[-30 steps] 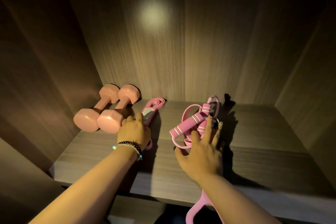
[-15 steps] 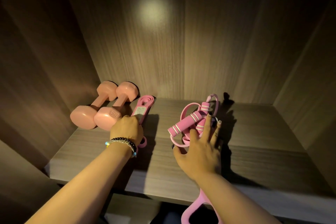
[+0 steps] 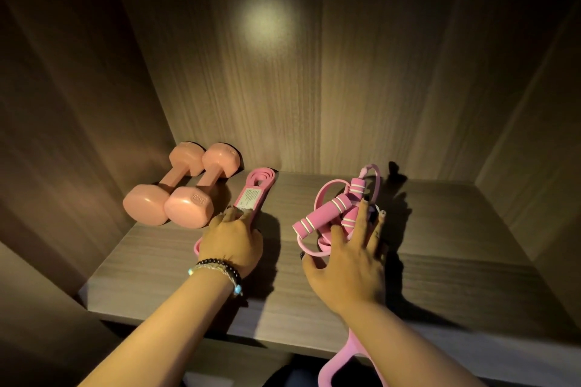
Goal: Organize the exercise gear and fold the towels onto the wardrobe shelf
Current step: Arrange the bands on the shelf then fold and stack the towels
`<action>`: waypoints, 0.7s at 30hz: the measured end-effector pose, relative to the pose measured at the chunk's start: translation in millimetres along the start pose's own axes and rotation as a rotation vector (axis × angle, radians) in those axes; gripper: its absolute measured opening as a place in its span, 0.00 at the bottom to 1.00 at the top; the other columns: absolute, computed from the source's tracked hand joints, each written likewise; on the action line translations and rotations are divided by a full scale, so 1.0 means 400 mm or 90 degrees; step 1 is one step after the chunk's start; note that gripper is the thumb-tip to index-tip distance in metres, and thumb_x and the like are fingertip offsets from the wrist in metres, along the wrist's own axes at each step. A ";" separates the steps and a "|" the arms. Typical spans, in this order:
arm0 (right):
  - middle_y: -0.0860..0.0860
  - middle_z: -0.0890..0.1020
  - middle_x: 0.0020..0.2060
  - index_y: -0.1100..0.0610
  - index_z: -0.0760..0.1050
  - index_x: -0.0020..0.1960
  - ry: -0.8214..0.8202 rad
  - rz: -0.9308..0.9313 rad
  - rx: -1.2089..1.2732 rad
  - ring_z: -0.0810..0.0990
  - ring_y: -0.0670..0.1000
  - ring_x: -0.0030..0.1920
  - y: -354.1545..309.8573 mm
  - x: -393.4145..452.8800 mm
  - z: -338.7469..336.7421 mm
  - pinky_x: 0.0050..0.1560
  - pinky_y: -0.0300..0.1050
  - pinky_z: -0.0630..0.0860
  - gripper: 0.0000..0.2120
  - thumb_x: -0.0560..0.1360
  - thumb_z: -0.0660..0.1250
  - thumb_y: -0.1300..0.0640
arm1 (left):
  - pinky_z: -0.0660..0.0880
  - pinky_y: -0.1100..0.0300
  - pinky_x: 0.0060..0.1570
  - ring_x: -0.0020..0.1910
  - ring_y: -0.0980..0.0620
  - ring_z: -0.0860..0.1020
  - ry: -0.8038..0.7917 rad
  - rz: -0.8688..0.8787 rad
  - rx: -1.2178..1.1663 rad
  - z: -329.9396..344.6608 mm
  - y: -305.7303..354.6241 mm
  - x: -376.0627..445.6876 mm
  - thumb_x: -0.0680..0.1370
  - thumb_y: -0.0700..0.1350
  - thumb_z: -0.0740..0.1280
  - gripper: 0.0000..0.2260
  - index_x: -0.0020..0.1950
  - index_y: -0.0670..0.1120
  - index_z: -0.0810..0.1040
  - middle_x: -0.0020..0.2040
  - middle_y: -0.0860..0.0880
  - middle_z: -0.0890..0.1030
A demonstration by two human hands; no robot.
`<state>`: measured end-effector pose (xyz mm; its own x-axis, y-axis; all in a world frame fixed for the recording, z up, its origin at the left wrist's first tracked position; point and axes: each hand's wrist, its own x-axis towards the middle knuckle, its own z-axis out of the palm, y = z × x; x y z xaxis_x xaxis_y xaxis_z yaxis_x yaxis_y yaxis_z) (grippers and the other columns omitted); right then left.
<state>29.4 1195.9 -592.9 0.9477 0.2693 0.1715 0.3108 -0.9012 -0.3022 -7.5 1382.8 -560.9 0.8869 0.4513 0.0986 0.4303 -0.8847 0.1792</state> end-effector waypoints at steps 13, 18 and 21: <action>0.53 0.33 0.75 0.46 0.64 0.66 0.005 0.017 0.040 0.42 0.66 0.76 -0.008 -0.003 -0.015 0.67 0.63 0.68 0.27 0.71 0.66 0.40 | 0.48 0.50 0.74 0.76 0.42 0.60 0.137 0.088 -0.128 0.072 0.027 -0.109 0.76 0.42 0.65 0.30 0.77 0.41 0.61 0.76 0.40 0.63; 0.48 0.40 0.77 0.47 0.64 0.70 0.108 0.021 0.197 0.60 0.61 0.74 0.016 -0.003 0.008 0.63 0.58 0.73 0.32 0.69 0.72 0.52 | 0.66 0.40 0.67 0.71 0.40 0.68 0.162 0.213 -0.204 0.074 0.052 -0.145 0.72 0.38 0.68 0.32 0.75 0.40 0.61 0.72 0.38 0.69; 0.49 0.55 0.77 0.51 0.65 0.72 0.178 0.018 0.397 0.61 0.55 0.74 0.035 -0.003 0.012 0.64 0.50 0.70 0.35 0.69 0.75 0.58 | 0.68 0.42 0.66 0.70 0.40 0.70 0.183 0.222 -0.234 0.078 0.047 -0.141 0.72 0.36 0.69 0.33 0.75 0.39 0.60 0.71 0.38 0.69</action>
<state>32.8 1184.6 -601.9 0.9277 0.0741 0.3660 0.3492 -0.5198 -0.7797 -44.2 1337.0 -593.6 0.8621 0.1998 0.4657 -0.0109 -0.9115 0.4113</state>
